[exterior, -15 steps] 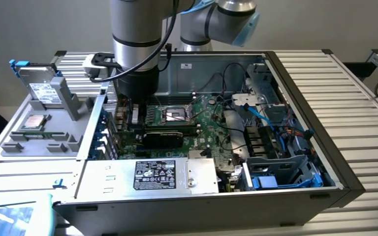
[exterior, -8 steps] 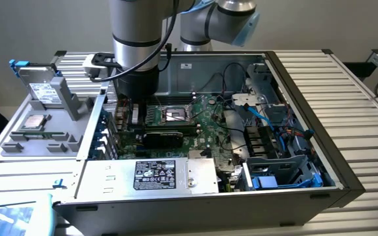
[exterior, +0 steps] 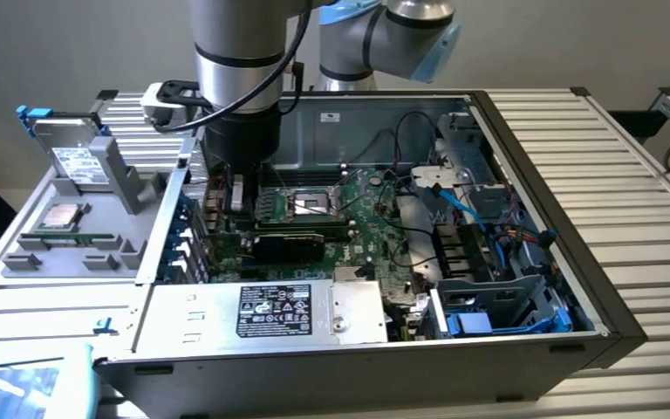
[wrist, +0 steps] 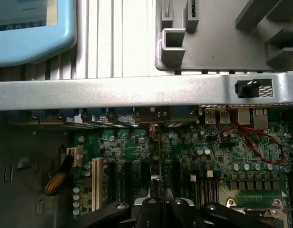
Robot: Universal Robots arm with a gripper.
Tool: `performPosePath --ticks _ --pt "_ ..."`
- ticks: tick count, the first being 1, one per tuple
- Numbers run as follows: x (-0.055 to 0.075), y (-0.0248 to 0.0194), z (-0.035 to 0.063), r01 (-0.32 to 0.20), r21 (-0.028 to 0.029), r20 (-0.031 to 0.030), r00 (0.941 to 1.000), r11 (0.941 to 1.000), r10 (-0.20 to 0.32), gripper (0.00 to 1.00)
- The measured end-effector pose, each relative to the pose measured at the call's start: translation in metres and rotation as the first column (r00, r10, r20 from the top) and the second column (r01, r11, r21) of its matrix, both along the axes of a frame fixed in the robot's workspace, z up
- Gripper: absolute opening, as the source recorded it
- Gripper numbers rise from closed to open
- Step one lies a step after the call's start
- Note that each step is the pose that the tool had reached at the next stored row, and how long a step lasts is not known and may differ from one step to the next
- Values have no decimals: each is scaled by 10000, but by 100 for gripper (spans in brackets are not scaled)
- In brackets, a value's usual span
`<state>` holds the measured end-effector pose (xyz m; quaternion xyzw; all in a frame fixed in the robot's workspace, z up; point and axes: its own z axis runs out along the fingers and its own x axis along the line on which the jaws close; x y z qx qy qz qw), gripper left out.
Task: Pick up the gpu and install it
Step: 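Press down on the gpu until it lock into place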
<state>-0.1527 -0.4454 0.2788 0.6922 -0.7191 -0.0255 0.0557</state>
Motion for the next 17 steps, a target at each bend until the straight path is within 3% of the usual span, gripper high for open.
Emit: performPosePath --ticks 4,9,13,14,17 --pt "119 -1 5 1 -1 -13 10000 10000 -1 14" --pt "304 -6 17 2 -2 -75 10000 10000 -2 14" --pt "433 -14 22 2 -2 -163 9999 10000 -2 14" --pt "497 -17 23 2 -2 -214 9998 10000 -2 14" --pt "585 -19 25 2 -2 -296 9996 10000 -2 14"
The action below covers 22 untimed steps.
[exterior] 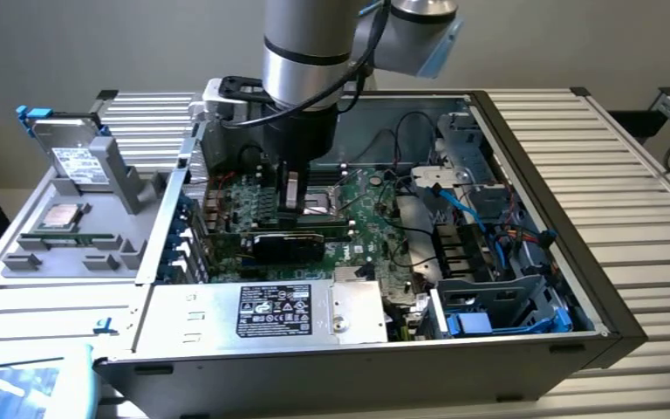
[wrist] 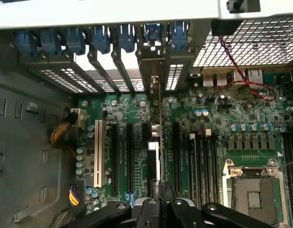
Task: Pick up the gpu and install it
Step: 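Press down on the gpu until it lock into place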
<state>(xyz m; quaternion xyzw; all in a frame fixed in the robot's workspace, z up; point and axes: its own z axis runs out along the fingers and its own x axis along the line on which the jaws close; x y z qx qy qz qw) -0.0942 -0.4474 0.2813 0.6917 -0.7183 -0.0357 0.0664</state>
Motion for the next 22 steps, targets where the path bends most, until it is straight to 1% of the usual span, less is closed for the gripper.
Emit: performPosePath --ticks 6,7,8,9,14,18,19,22 --pt "159 -1 2 0 0 -171 9999 10000 0 14" --pt "177 -7 3 0 -1 -198 9998 10000 0 14" --pt "188 -22 3 0 -1 -225 9997 10000 0 14" --pt "197 -31 2 0 1 -238 9997 10000 0 14" --pt "229 -32 -9 0 0 -247 9997 10000 0 14" --pt "230 -32 -12 1 -1 -248 9997 10000 -1 14" --pt "230 -32 -22 1 2 -239 9997 10000 -1 14" --pt "230 -32 -28 0 -9 -149 9999 10000 0 14"
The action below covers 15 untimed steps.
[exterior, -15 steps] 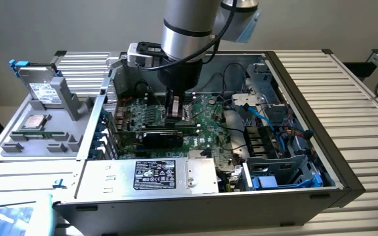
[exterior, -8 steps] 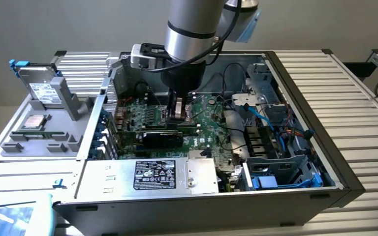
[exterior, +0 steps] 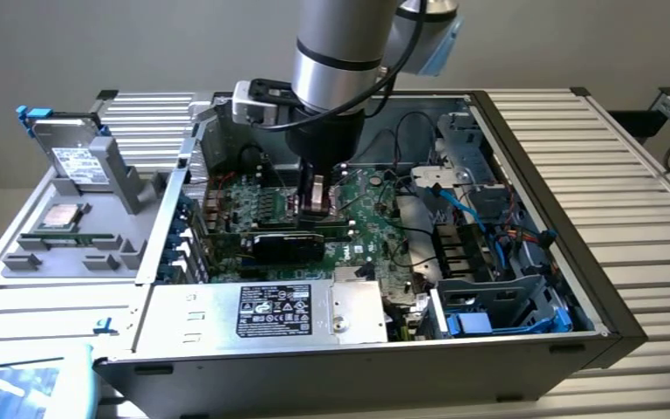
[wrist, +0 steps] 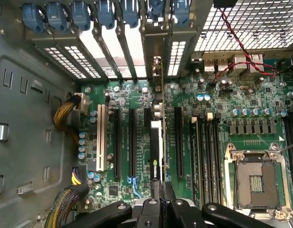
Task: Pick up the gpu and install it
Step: 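Press down on the gpu until it lock into place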
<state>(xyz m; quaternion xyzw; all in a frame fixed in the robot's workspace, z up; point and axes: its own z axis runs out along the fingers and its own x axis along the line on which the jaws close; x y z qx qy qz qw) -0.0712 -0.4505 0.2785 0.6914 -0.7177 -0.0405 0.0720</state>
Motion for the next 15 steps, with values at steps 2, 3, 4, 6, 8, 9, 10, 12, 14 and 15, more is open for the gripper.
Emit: performPosePath --ticks 2,3,4,6,8,9,10,12,14,15 --pt "-4 1 -1 1 -8 104 9999 10000 -1 14" --pt "-7 2 -2 1 -17 177 9998 10000 0 14" --pt "-12 2 -5 0 -29 263 9997 10000 0 14" --pt "-19 4 -9 1 -62 410 9992 10000 2 14" --pt "-19 3 -9 0 -65 410 9992 10000 3 14" --pt "-19 4 -9 0 -66 410 9992 10000 3 14" --pt "-22 6 -11 1 -65 411 9992 10000 2 14" --pt "-33 15 -13 1 -67 410 9992 10000 2 14" --pt "-44 21 -16 1 -65 410 9992 10000 1 14" --pt "-48 25 -18 1 -65 411 9992 10000 2 14"
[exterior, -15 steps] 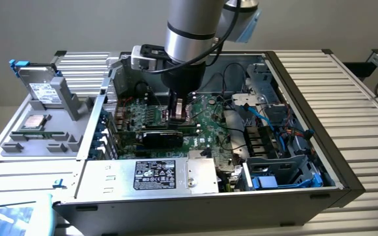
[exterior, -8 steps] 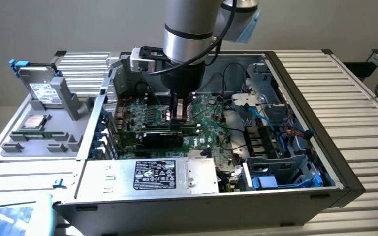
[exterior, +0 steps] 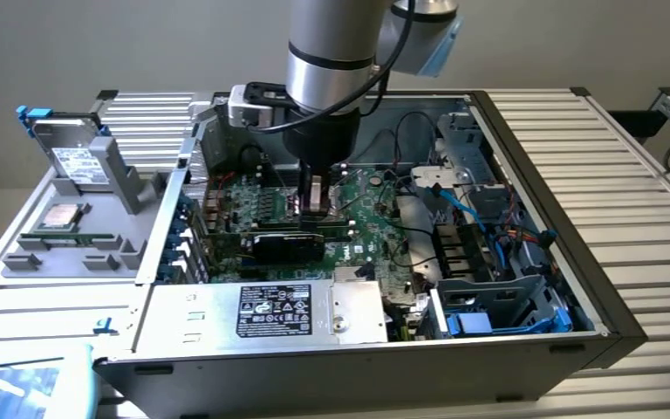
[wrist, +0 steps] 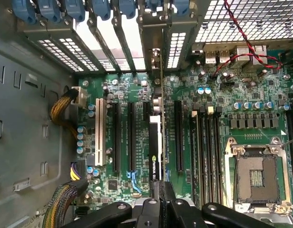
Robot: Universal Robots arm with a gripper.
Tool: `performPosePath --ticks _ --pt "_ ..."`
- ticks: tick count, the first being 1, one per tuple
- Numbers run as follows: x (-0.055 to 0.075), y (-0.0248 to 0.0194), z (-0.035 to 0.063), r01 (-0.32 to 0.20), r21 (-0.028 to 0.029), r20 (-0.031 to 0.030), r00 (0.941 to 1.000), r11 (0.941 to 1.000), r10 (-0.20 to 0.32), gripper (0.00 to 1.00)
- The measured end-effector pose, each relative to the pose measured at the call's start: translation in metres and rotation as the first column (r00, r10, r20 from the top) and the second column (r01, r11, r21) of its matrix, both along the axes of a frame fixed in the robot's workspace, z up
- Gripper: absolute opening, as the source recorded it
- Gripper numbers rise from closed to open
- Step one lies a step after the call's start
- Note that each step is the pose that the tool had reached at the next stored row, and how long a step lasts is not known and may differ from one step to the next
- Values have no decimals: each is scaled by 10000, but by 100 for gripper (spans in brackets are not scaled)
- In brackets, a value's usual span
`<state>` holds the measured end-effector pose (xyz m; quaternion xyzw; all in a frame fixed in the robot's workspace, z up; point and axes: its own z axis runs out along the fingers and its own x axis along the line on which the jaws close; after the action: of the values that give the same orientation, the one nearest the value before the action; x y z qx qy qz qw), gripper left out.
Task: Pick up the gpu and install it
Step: 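Press down on the gpu until it lock into place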
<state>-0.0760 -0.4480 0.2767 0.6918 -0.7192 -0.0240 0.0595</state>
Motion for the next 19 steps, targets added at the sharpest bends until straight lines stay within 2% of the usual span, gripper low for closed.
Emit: performPosePath --ticks 19 --pt "-3 5 -93 0 -1 0 10000 10000 0 14"
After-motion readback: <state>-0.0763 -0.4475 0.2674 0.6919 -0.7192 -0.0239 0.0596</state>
